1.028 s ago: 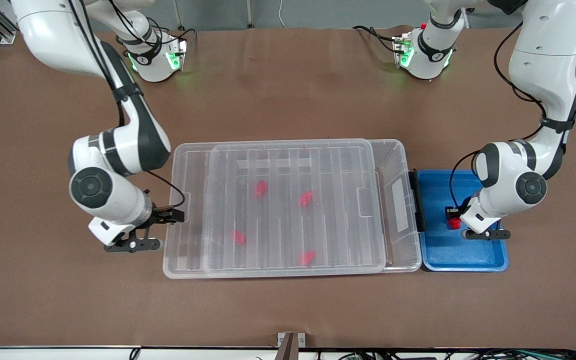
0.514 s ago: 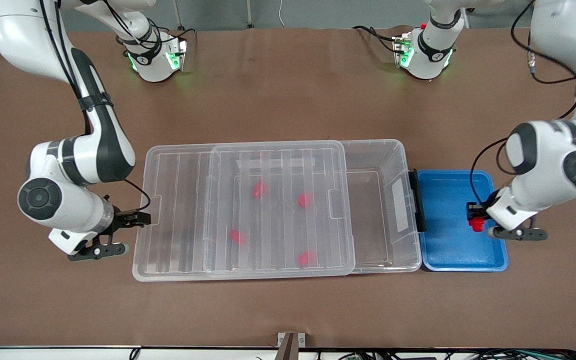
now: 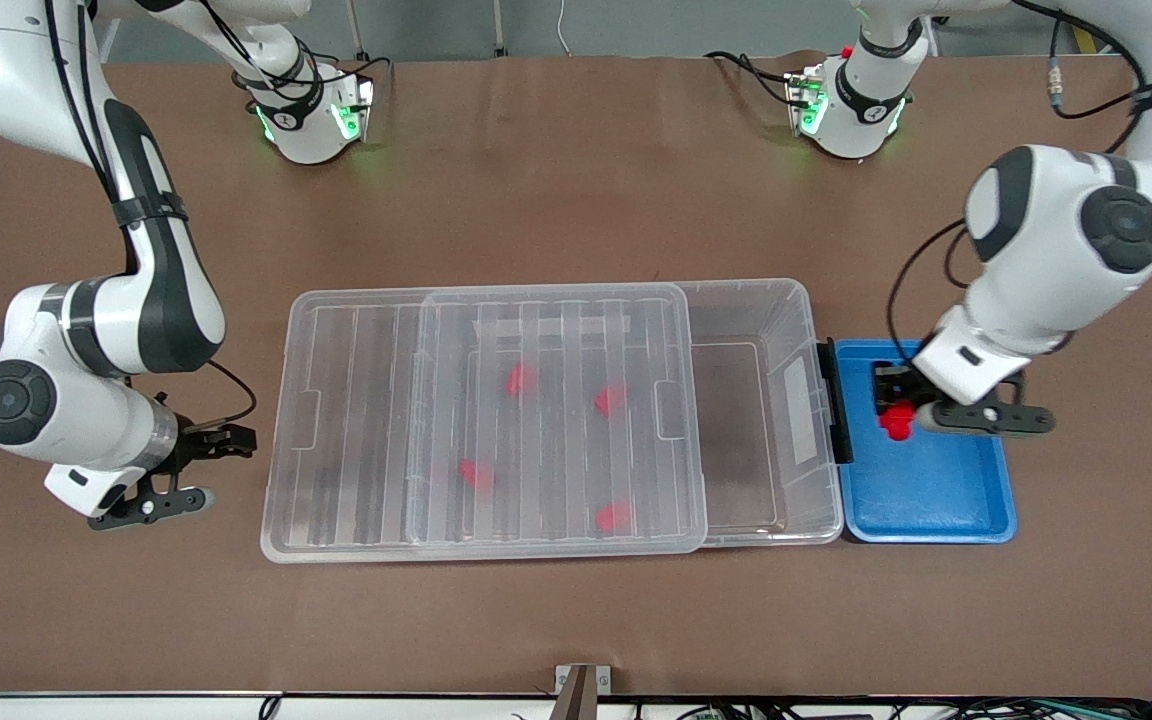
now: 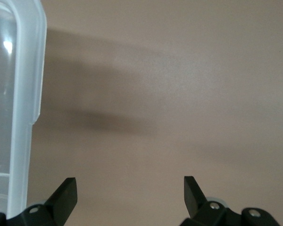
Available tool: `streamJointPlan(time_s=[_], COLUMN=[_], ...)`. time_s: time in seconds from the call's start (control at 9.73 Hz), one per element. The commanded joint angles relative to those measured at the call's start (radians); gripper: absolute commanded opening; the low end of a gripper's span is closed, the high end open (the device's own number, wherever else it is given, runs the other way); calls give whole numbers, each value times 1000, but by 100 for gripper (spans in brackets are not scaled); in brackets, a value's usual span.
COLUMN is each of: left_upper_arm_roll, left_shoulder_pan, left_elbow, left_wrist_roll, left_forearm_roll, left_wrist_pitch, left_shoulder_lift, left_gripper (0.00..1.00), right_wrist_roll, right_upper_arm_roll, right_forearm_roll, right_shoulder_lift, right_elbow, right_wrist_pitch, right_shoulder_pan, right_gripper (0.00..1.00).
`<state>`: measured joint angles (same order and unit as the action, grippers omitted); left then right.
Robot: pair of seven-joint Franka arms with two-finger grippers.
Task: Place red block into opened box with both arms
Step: 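Carry the red block with the left gripper over the opened box gap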
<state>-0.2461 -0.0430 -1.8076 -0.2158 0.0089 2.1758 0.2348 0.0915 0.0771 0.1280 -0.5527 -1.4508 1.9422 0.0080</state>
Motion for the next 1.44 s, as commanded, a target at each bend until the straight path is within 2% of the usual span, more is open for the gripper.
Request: streamJointPlan(time_s=[0.0,0.21,0.31,0.41,0.51,0.72,1.03,1.23,1.34], left_upper_arm_roll=[-106,-200,-217,-220,-220,-220,-220,-220,-220], left_shoulder_pan=[-11,-11,-12,-12,-11,-11,-14,-15,-18], left_elbow=[51,112,114,113,113,113,119,139,142], left_wrist_roll=[-188,-397,-440,-442,-438,-438,-441,-438,-432], left_forearm_roll=[122,300,350,356,356,388,428,463,465], left_wrist_pitch=[24,59,102,131,151,194,199,197,197], left_shoulder_lift=[131,271,326,372,408,480,552,570,565], left_gripper=[0,0,0,0,0,0,1,14,61], right_wrist_roll=[-8,-134,-169,-189,-182,-180,-179,-179,-177], right_upper_arm_roll=[12,13,-8,-84,-108,-123,-126,-126,-126], right_forearm_roll=[10,-14,-72,-102,-129,-133,-133,-133,-133], right_shoulder_lift=[61,213,290,371,429,485,505,505,505], right_elbow=[-2,-6,-6,-11,-16,-34,-59,-59,-59], right_wrist_pitch=[-49,-136,-200,-260,-317,-396,-397,-399,-399], right_shoulder_pan=[-17,-71,-69,-48,-46,-51,-52,-56,-56], right_gripper=[100,100,100,100,100,100,100,100,100])
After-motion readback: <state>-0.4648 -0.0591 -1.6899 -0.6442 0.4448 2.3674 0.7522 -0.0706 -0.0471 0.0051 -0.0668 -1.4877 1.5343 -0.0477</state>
